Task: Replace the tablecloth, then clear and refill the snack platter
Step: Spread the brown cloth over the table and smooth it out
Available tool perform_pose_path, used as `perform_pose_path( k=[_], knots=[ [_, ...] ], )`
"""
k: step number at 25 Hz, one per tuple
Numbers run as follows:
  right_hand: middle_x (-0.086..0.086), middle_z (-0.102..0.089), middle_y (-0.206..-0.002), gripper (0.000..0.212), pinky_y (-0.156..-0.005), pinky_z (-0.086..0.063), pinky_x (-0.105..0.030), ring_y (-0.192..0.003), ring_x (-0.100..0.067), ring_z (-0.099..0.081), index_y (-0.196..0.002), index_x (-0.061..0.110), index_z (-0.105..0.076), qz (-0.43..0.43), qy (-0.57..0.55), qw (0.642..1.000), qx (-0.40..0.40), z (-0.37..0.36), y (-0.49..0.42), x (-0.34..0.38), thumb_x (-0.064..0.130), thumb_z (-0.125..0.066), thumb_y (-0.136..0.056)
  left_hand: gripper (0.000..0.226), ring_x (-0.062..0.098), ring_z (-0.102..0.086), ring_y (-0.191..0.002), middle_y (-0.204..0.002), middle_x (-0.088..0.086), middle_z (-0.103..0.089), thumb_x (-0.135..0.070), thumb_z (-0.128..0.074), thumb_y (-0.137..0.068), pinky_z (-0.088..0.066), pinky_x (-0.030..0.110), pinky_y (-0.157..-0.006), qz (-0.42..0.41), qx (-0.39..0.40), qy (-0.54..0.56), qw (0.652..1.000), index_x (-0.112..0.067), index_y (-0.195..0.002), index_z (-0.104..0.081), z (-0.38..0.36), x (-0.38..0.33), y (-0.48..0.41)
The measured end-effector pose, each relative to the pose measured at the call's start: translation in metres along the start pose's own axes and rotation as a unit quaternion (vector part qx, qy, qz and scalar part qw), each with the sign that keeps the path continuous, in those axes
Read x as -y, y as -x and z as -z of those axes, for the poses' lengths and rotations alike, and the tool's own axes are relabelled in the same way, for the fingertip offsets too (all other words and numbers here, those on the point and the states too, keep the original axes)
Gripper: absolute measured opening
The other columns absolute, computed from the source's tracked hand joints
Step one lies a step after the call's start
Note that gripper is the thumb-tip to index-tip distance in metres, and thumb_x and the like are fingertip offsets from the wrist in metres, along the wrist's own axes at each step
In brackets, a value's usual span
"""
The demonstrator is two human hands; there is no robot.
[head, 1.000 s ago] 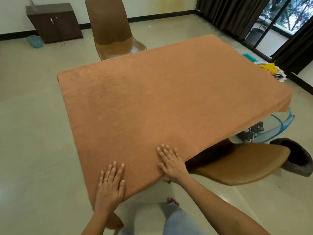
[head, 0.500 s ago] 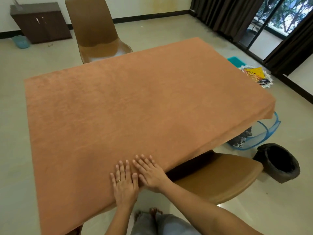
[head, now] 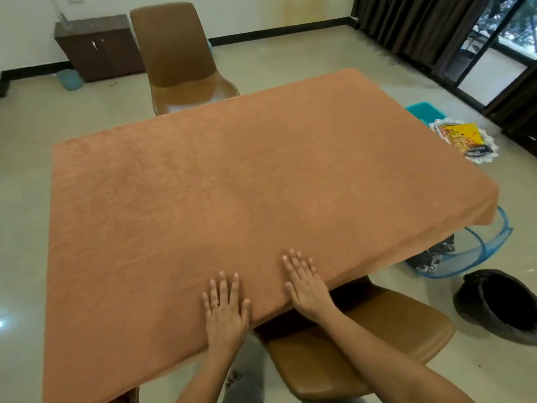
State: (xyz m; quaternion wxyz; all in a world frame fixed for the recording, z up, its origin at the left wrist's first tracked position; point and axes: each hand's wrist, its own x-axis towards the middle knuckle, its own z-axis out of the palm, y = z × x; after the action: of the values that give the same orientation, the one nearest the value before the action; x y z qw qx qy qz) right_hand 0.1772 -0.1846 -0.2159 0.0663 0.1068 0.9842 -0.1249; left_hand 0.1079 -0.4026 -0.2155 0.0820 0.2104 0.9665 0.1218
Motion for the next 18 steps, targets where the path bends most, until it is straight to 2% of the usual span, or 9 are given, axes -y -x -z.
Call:
perform_pose_path(
  k=[2, 5, 8, 10, 13, 16, 18],
  knots=[
    [-0.003, -0.006, -0.159, 0.057, -0.116, -0.001, -0.038, -0.147, -0.018, -0.003, -0.152, 0.016, -0.010, 0.072, -0.008, 0.997, 0.011, -0.004, -0.004, 0.005, 0.040, -0.017, -0.101, 0.061, 0.035, -0.029, -0.141, -0.154, 0.012, -0.028, -0.049, -0.025, -0.094, -0.005, 0.047, -0.113, -0.021, 0.013, 0.007, 1.000, -0.021, -0.147, -0.034, -0.009, -0.046, -0.014],
    [-0.001, 0.000, -0.160, 0.057, -0.116, 0.002, -0.039, -0.147, -0.016, 0.004, -0.153, 0.018, -0.006, 0.098, -0.014, 0.995, 0.013, -0.001, -0.007, -0.019, 0.043, -0.011, -0.101, 0.064, 0.031, -0.019, -0.144, -0.157, 0.007, -0.019, -0.056, -0.010, -0.097, 0.004, 0.046, -0.114, 0.013, 0.016, 0.024, 1.000, -0.025, -0.150, -0.027, -0.029, -0.091, -0.025],
    [0.003, 0.005, -0.160, 0.061, -0.117, 0.006, -0.040, -0.147, -0.013, 0.009, -0.153, 0.021, -0.002, 0.088, 0.003, 0.996, 0.005, 0.011, -0.013, -0.076, 0.048, -0.018, -0.101, 0.065, 0.031, -0.026, -0.142, -0.155, 0.007, -0.027, -0.058, -0.009, -0.096, -0.001, 0.048, -0.114, 0.039, 0.003, 0.001, 0.999, -0.027, -0.149, -0.030, -0.038, -0.103, -0.022],
    [0.003, -0.001, -0.160, 0.061, -0.117, 0.004, -0.040, -0.147, -0.014, 0.004, -0.153, 0.021, -0.008, 0.062, 0.016, 0.998, 0.000, 0.023, -0.017, -0.124, 0.048, -0.020, -0.099, 0.065, 0.029, -0.024, -0.143, -0.155, 0.006, -0.027, -0.059, -0.010, -0.095, -0.003, 0.047, -0.114, 0.049, -0.009, -0.003, 0.999, -0.028, -0.149, -0.030, -0.040, -0.101, -0.019],
    [0.003, -0.003, -0.159, 0.065, -0.117, 0.006, -0.037, -0.147, -0.016, -0.002, -0.152, 0.023, -0.011, 0.010, 0.023, 1.000, 0.004, 0.041, -0.020, -0.191, 0.055, -0.007, -0.096, 0.064, 0.029, -0.018, -0.145, -0.158, 0.005, -0.021, -0.056, -0.018, -0.094, -0.001, 0.049, -0.115, 0.075, -0.013, 0.001, 0.997, -0.028, -0.150, -0.027, -0.040, -0.109, -0.019],
    [-0.001, 0.005, -0.158, 0.068, -0.116, 0.011, -0.036, -0.147, -0.020, 0.004, -0.152, 0.020, -0.003, -0.018, 0.016, 1.000, -0.011, 0.047, -0.021, -0.199, 0.054, 0.002, -0.094, 0.065, 0.032, -0.016, -0.145, -0.156, 0.013, -0.023, -0.043, -0.020, -0.093, -0.008, 0.054, -0.116, 0.129, -0.031, 0.061, 0.989, -0.012, -0.149, -0.029, -0.042, -0.147, -0.028],
    [-0.003, 0.008, -0.158, 0.064, -0.116, 0.013, -0.035, -0.147, -0.022, 0.007, -0.152, 0.017, -0.001, 0.004, -0.004, 1.000, -0.012, 0.043, -0.020, -0.173, 0.048, -0.005, -0.095, 0.064, 0.029, -0.009, -0.147, -0.158, 0.011, -0.018, -0.041, -0.019, -0.095, -0.003, 0.050, -0.118, 0.095, -0.024, 0.079, 0.992, -0.009, -0.150, -0.025, -0.046, -0.183, -0.038]
  ],
)
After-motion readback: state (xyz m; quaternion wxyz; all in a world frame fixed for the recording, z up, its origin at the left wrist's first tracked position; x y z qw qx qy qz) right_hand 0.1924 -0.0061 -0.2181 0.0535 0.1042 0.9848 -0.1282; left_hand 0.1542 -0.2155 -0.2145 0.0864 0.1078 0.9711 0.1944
